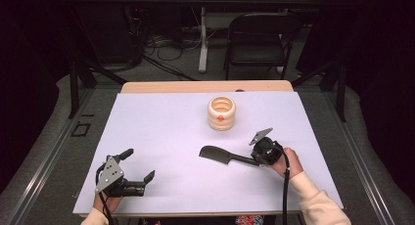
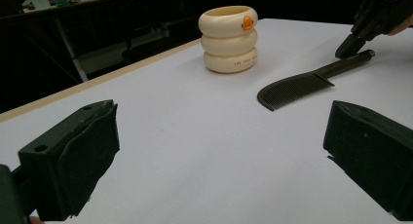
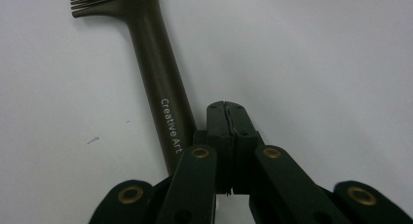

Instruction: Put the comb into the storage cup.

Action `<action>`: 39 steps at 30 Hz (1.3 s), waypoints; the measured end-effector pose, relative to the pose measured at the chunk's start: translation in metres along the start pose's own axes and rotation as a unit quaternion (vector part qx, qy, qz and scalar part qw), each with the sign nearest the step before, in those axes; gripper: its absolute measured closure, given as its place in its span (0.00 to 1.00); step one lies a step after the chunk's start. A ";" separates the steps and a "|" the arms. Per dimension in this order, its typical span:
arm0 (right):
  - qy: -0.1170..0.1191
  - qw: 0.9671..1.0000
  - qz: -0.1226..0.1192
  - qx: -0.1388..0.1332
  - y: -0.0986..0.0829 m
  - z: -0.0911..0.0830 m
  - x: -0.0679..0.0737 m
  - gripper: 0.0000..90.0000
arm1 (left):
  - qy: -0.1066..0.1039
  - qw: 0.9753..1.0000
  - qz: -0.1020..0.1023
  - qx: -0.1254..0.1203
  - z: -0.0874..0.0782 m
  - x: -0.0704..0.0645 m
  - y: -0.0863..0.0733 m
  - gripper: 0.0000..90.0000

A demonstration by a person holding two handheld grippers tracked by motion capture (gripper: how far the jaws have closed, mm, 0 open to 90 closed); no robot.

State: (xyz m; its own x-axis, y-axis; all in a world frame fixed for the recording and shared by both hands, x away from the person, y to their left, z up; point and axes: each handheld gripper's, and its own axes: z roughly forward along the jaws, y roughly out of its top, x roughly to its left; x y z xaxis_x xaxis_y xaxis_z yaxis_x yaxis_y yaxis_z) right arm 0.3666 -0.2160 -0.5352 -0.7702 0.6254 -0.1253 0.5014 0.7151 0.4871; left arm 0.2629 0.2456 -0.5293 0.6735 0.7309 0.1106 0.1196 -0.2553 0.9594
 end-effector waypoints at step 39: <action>0.015 1.000 0.001 0.021 0.004 -0.003 0.011 0.98 | 0.000 1.000 -0.001 -0.002 -0.001 0.000 0.000 0.00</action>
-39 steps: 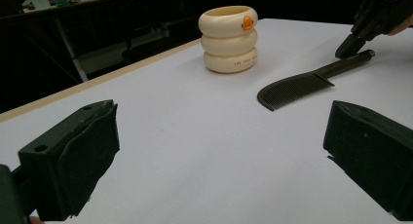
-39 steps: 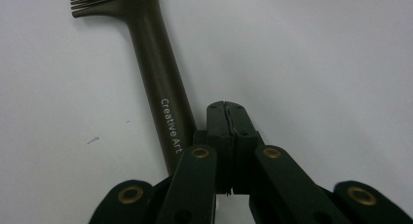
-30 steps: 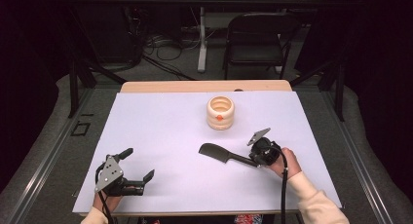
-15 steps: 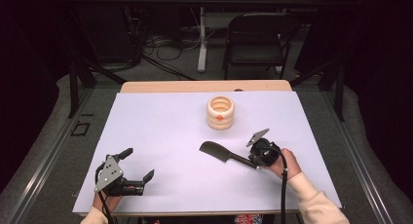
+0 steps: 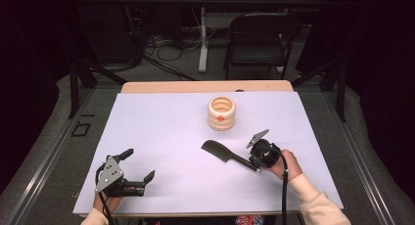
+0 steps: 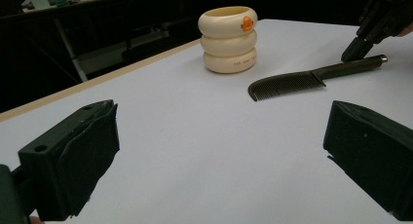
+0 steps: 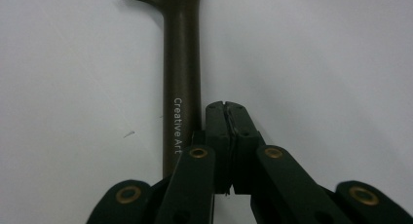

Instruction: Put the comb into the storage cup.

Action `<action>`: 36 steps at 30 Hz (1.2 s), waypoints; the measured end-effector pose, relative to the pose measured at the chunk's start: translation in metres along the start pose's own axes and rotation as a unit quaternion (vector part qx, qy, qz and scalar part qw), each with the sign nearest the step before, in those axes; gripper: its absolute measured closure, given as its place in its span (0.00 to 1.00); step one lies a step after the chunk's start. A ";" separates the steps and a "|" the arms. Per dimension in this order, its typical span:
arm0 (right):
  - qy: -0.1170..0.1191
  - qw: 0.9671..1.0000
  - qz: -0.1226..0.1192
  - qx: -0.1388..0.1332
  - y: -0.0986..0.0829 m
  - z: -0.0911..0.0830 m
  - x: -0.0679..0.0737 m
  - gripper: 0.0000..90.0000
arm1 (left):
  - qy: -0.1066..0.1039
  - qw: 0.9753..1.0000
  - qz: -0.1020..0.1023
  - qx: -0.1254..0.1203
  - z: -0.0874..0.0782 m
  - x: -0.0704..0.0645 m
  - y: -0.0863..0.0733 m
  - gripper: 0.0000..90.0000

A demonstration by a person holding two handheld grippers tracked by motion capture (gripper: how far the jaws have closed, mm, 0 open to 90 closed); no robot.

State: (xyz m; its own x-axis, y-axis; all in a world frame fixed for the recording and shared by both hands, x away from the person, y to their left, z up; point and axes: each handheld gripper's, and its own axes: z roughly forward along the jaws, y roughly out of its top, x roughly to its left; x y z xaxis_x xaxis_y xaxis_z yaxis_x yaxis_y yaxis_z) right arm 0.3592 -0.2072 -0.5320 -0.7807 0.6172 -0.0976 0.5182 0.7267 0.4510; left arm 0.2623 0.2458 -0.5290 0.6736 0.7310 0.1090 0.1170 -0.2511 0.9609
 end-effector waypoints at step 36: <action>-0.038 0.999 0.010 -0.031 0.005 -0.026 -0.007 0.28 | 0.000 1.000 0.000 0.001 0.001 0.000 0.000 0.00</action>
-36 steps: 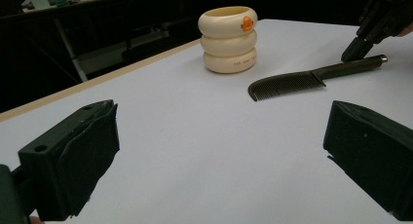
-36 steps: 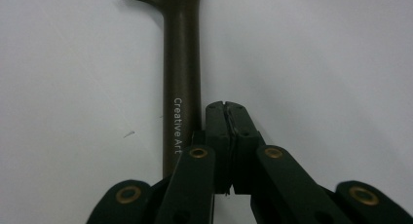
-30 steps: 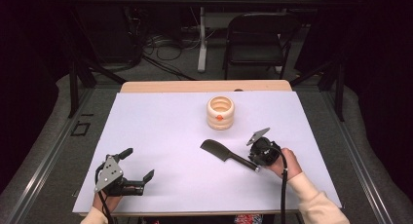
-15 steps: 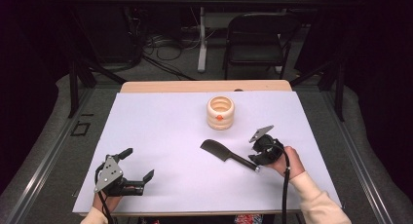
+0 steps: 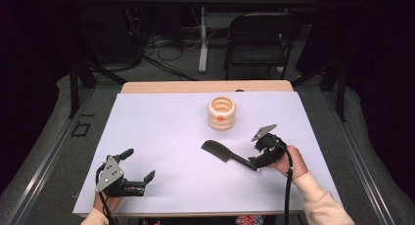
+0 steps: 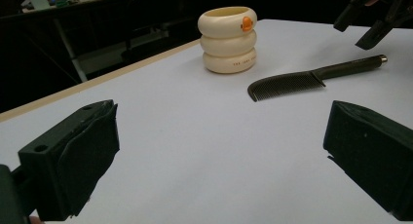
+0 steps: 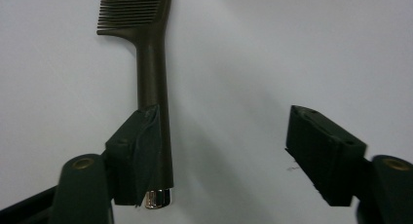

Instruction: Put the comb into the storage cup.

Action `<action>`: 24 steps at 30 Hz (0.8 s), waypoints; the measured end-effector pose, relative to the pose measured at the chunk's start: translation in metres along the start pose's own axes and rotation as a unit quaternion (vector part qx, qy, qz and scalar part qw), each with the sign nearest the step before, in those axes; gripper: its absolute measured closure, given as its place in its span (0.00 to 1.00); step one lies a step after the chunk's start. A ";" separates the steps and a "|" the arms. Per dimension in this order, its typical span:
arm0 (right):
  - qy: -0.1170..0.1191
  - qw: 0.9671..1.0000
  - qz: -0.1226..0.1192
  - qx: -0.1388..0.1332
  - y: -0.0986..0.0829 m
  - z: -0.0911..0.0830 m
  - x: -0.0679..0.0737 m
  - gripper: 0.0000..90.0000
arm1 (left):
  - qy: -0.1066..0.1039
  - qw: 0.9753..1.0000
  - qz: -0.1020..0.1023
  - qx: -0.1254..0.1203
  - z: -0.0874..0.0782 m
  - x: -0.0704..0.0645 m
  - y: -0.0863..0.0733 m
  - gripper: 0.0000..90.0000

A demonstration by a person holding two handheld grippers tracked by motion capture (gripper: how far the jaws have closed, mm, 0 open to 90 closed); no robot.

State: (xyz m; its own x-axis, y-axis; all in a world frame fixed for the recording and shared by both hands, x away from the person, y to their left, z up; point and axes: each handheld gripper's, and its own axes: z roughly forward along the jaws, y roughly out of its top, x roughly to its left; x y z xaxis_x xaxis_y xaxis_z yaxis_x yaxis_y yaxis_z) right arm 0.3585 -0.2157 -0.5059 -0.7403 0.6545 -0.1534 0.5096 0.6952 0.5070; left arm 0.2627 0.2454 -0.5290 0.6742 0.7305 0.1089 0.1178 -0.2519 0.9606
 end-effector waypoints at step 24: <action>0.015 1.000 -0.008 -0.006 0.013 -0.001 0.007 0.02 | -0.001 1.000 0.001 0.001 0.000 0.000 0.000 0.00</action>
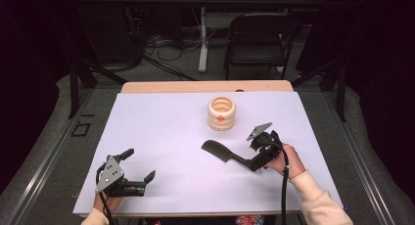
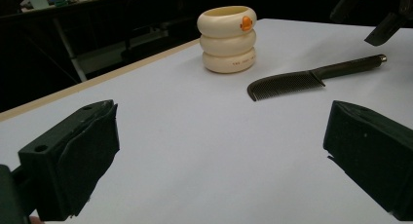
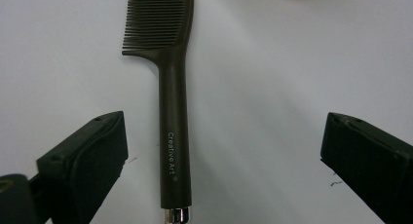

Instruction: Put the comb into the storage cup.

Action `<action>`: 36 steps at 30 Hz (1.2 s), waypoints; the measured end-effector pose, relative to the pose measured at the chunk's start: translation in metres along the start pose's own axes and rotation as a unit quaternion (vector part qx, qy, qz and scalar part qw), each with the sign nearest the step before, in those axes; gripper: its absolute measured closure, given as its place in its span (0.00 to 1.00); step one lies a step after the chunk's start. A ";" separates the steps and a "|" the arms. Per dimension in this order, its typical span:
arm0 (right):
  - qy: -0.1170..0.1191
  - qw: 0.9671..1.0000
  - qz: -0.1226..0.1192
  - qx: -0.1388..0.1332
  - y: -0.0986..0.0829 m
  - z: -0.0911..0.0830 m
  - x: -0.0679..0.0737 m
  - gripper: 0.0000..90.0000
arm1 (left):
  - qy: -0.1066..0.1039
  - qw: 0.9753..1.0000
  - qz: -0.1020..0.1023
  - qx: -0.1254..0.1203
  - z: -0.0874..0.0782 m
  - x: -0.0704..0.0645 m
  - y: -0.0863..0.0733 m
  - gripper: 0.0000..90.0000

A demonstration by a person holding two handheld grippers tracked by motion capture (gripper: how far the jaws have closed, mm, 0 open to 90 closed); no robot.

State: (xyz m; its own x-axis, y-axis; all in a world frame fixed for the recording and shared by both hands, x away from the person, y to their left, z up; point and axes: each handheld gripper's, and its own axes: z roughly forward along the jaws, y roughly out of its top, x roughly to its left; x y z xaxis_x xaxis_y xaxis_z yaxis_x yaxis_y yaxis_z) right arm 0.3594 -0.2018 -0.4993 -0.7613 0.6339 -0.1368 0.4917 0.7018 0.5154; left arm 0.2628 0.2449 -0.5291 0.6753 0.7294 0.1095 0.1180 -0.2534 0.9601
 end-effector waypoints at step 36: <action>0.036 0.999 -0.026 0.026 0.037 0.025 0.014 0.00 | -0.001 1.000 0.001 0.000 0.000 0.000 0.000 0.00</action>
State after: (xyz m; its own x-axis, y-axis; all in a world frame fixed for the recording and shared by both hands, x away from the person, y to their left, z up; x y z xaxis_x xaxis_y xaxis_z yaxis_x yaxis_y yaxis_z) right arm 0.3775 -0.1588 -0.5038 -0.8138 0.5724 -0.1005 0.4704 0.7504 0.4644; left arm 0.2628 0.2447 -0.5291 0.6767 0.7280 0.1101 0.1175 -0.2544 0.9599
